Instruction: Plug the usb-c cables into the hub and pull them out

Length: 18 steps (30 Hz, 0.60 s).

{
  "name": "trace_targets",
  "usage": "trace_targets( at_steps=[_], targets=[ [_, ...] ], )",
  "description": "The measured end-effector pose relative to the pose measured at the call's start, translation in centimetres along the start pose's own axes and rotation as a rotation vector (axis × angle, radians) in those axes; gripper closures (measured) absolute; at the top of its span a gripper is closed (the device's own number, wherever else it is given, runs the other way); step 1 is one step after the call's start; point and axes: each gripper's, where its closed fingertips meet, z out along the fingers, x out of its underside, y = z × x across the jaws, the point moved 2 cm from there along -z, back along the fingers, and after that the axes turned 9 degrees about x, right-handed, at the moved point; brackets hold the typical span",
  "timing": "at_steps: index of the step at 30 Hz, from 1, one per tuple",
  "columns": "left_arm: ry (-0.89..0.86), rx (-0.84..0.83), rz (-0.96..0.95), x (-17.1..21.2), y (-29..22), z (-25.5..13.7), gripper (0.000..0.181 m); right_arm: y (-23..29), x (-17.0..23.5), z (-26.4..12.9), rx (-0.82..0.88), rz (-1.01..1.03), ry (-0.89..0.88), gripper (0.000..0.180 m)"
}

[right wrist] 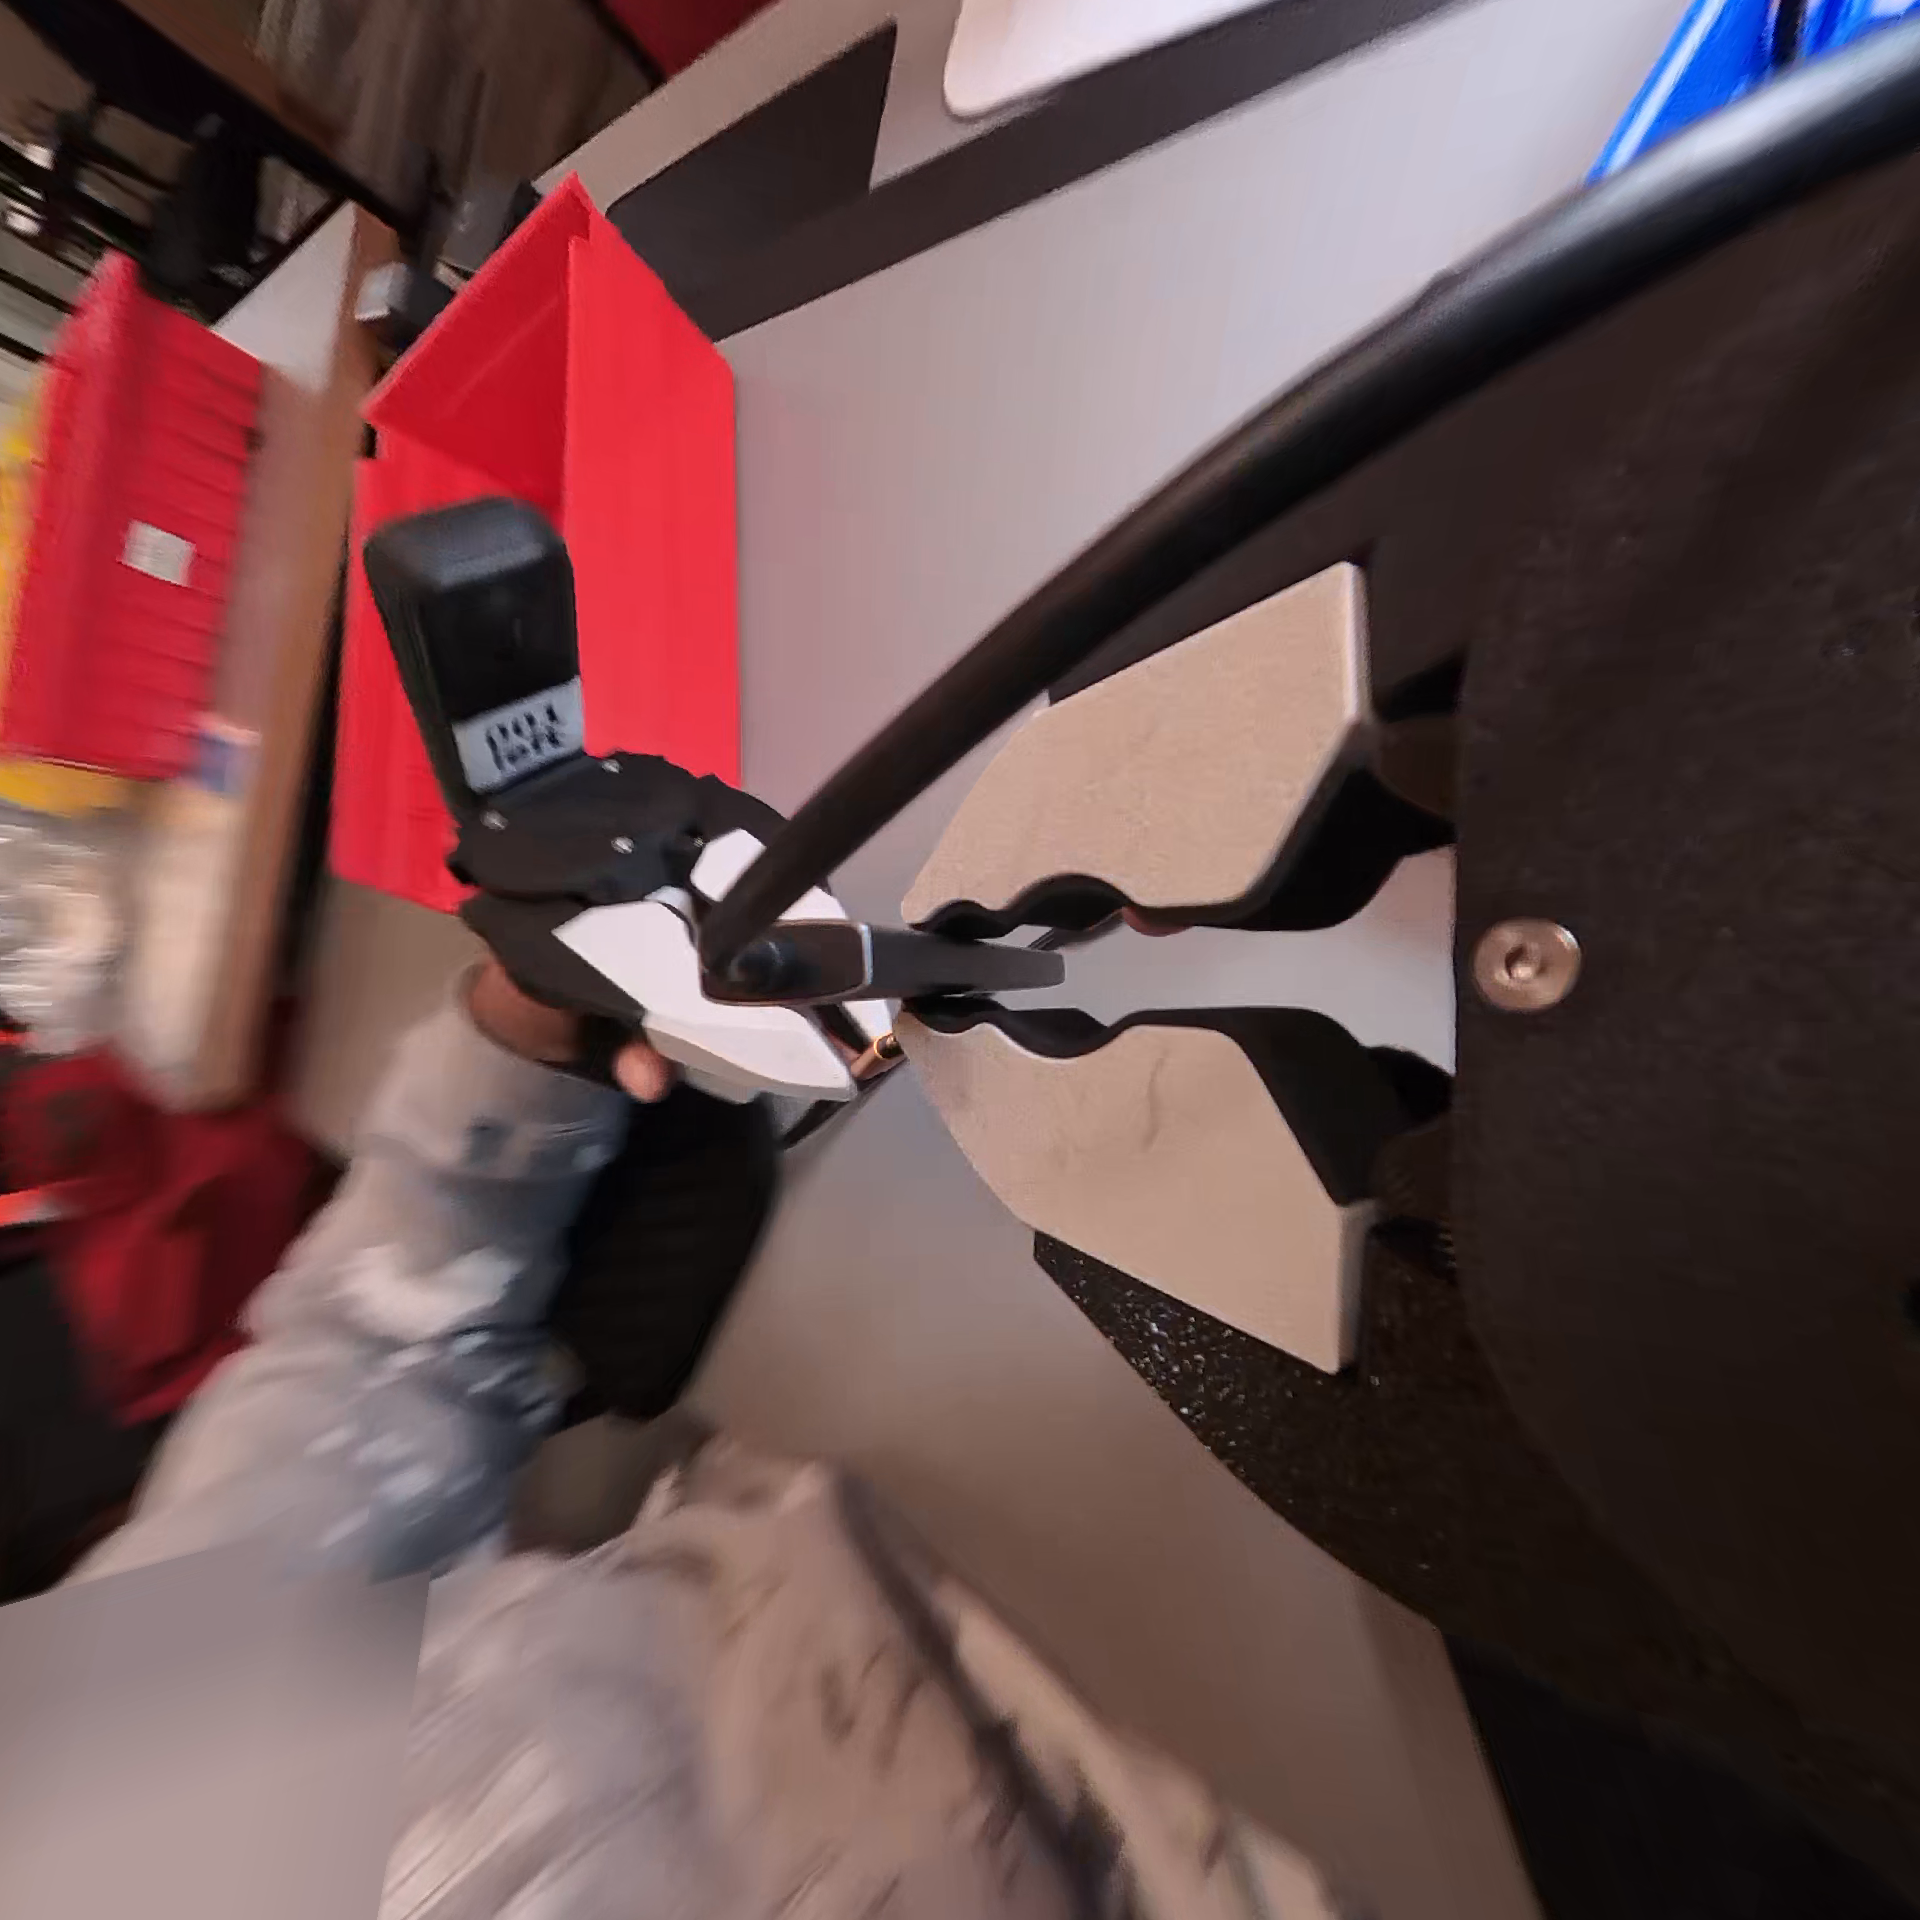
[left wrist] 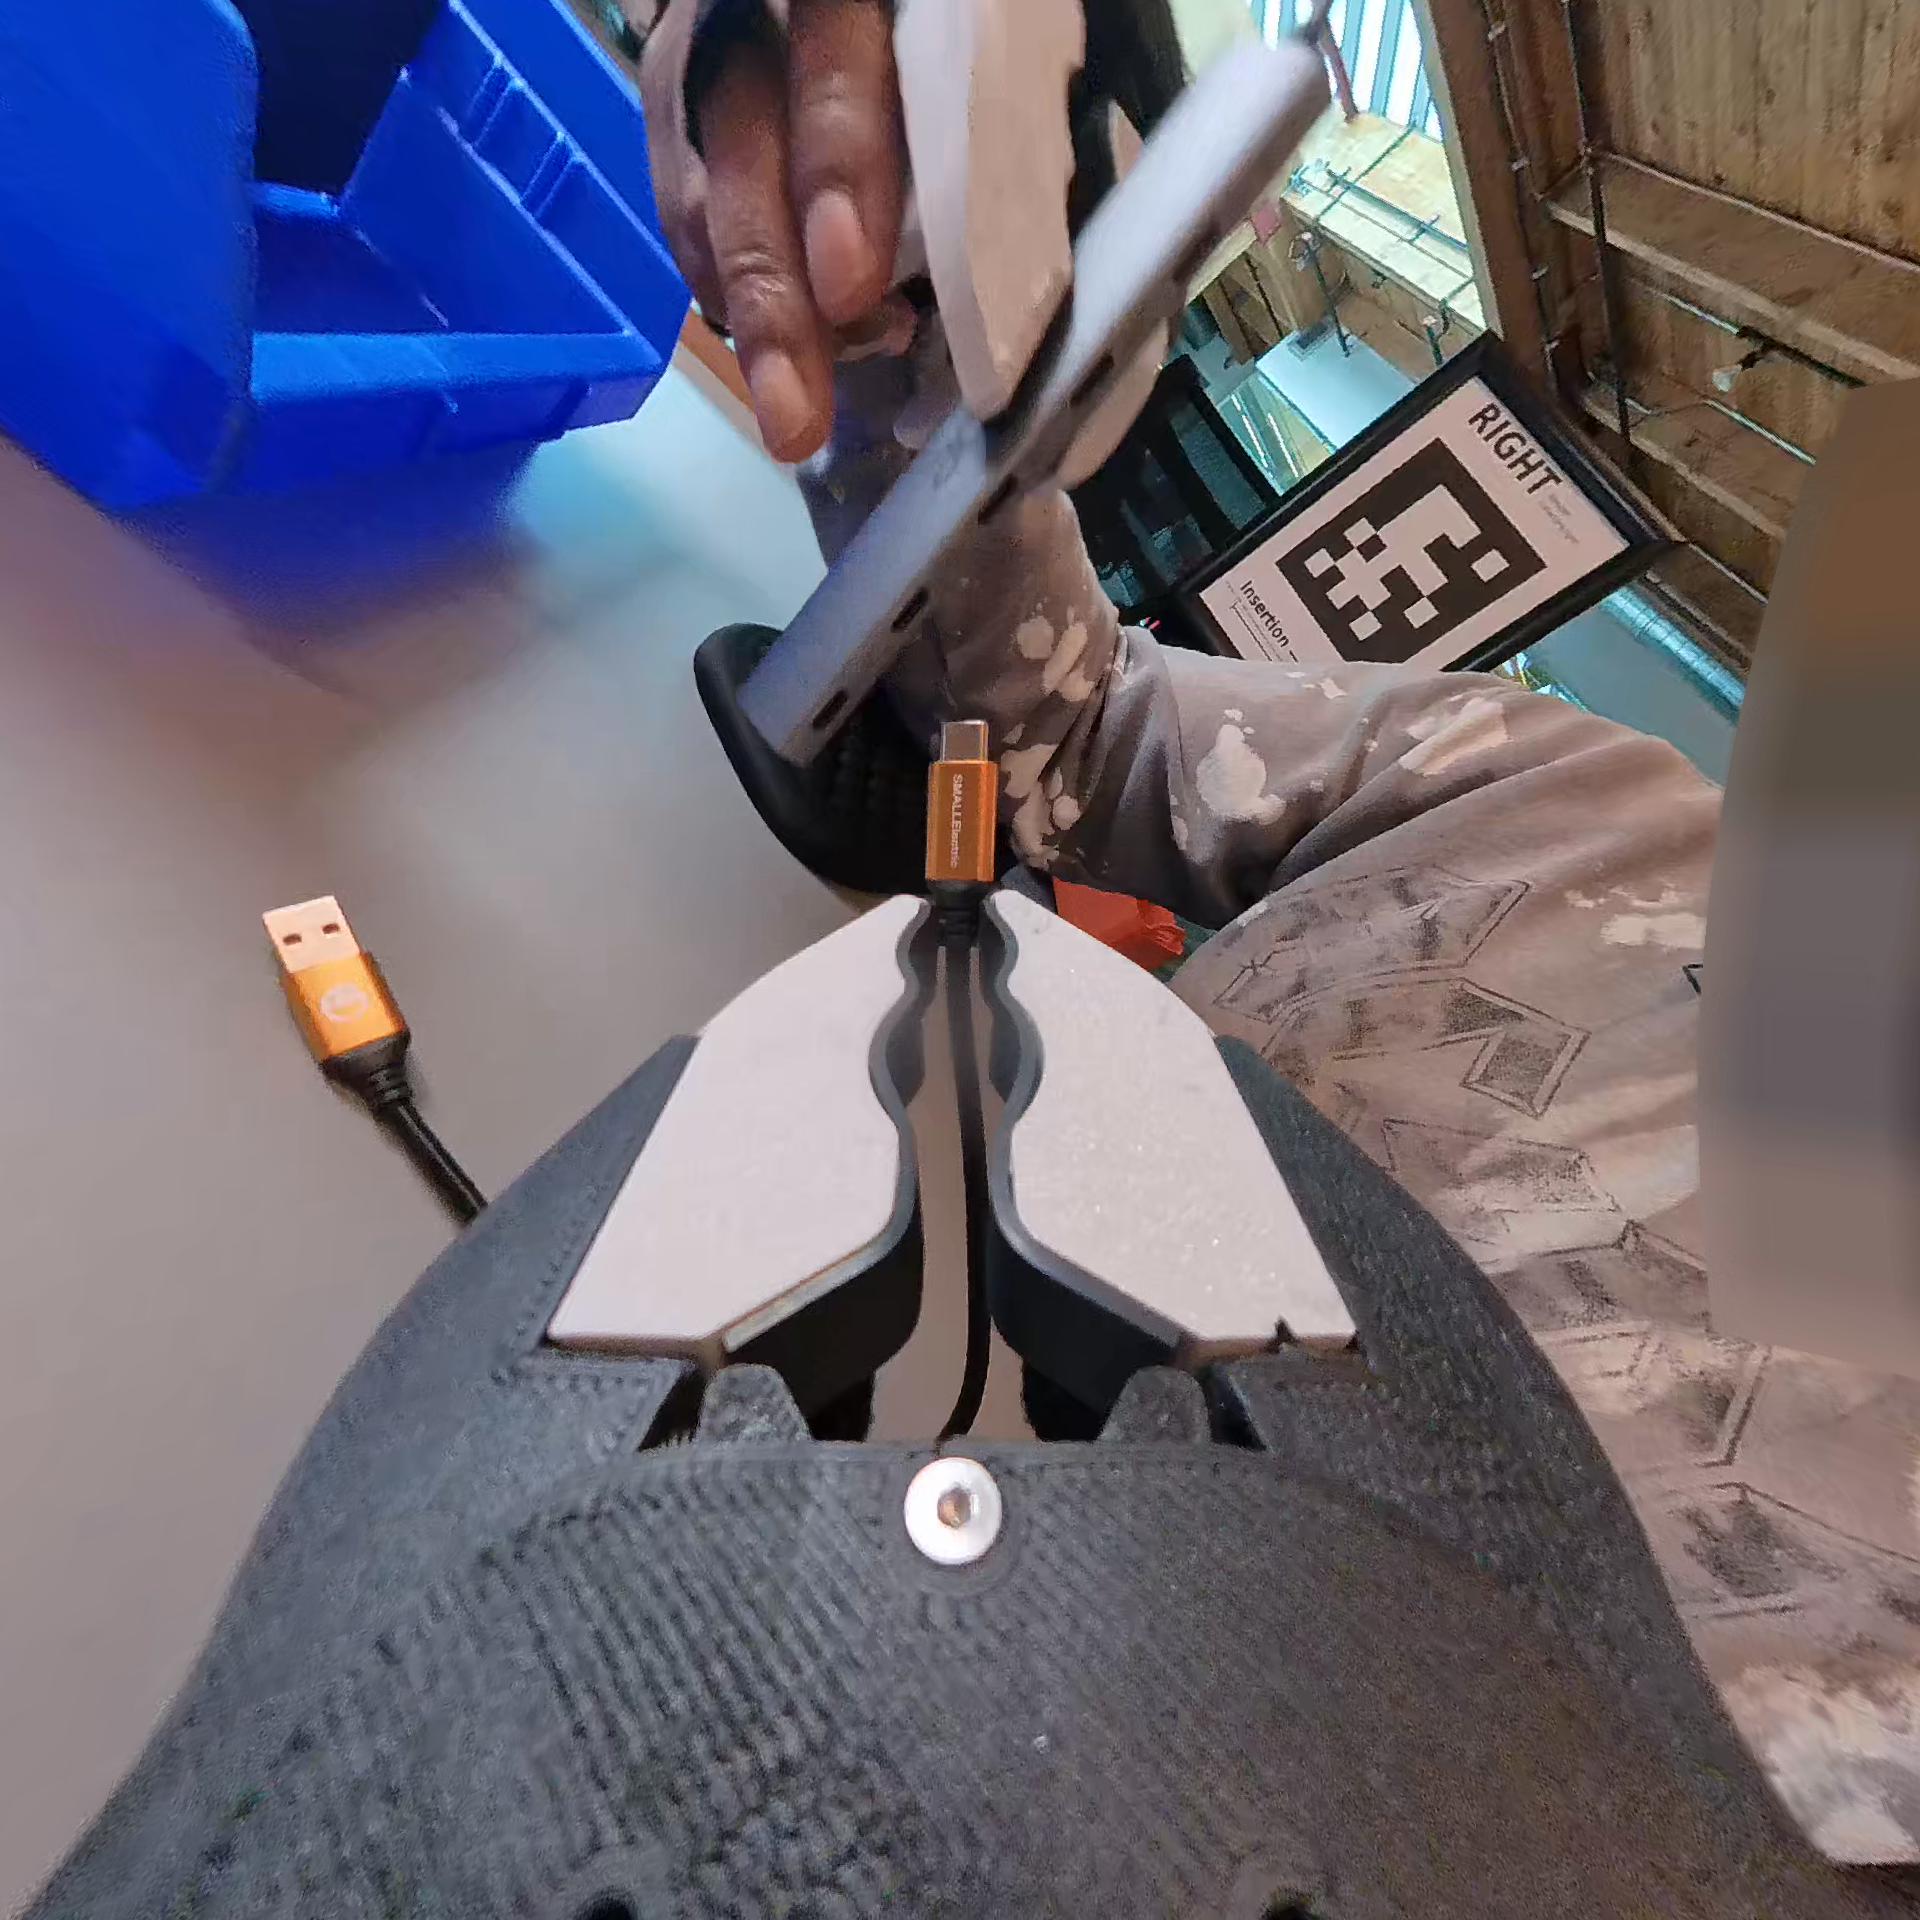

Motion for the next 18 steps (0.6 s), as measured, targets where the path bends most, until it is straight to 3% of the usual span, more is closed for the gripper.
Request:
trace_targets(
  at_steps=[8, 18],
  targets=[
    [0.056, -0.041, -0.058, 0.3, 0.6, -0.2, 0.173, 1.6, 2.0, 2.9, 0.068, -0.232, 0.18, 0.169],
    [0.094, -0.083, -0.09, 0.8, 1.3, -1.0, 0.173, 2.0, 2.9, 3.3, 0.057, -0.284, 0.25, 0.17]
  ],
)
